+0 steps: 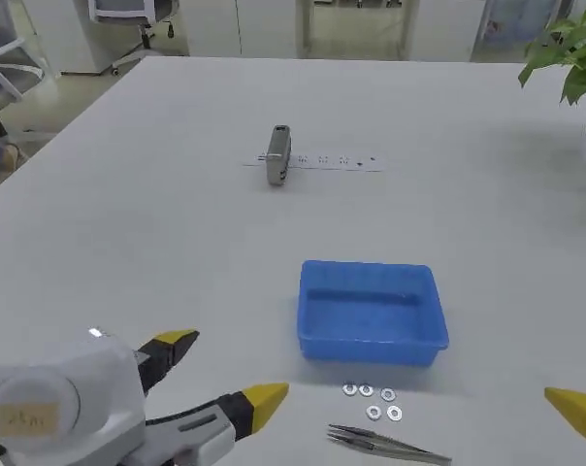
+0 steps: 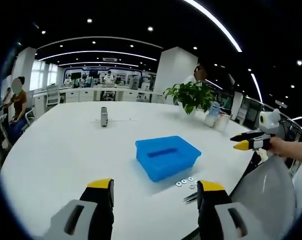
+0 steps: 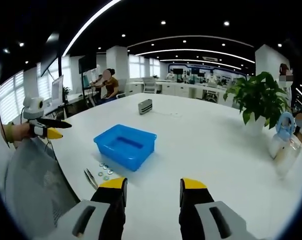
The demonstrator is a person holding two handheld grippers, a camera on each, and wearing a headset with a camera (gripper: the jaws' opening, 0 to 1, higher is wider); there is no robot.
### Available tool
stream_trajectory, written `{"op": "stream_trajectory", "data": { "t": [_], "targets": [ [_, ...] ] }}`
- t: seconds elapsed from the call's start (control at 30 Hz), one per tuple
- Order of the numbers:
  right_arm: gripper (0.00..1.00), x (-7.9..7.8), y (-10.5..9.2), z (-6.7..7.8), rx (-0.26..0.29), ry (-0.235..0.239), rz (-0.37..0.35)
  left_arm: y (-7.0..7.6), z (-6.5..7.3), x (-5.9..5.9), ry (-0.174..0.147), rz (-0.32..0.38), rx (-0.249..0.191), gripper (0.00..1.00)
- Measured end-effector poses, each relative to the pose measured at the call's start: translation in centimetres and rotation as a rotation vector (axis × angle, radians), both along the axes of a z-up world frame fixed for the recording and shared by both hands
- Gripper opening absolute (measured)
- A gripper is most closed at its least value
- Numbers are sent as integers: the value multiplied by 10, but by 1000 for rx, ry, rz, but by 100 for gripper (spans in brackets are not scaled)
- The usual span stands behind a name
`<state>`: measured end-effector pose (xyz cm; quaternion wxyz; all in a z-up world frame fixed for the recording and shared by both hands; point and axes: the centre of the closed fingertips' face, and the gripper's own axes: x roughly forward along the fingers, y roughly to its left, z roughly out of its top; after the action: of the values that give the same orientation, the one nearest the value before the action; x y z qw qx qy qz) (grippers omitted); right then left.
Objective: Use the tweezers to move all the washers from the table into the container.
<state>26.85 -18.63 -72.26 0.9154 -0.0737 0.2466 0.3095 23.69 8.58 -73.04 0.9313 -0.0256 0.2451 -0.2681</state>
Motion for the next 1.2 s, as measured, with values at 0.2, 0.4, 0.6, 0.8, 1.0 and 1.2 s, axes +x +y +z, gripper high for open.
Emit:
{"op": "stream_trajectory", "data": {
  "t": [0.2, 0.4, 0.6, 0.8, 1.0, 1.2],
  "targets": [
    [35, -4, 12, -7, -66, 33, 65, -15, -9, -6, 68, -94, 1, 54],
    [33, -15, 39, -20, -107, 101, 204, -27, -16, -11, 129, -191, 10, 40],
    [23, -35, 73, -54, -213, 192, 432, -43, -24, -7, 159, -283, 38, 37],
    [17, -51, 91, -82, -270, 259, 575, -56, -43, -14, 203, -406, 130, 35],
    [13, -55, 95, -95, -341, 274, 646, -66, -57, -21, 214, -532, 252, 32],
    [9, -57, 94, -107, -411, 271, 695, -72, -72, -24, 199, -669, 408, 25]
  ]
}}
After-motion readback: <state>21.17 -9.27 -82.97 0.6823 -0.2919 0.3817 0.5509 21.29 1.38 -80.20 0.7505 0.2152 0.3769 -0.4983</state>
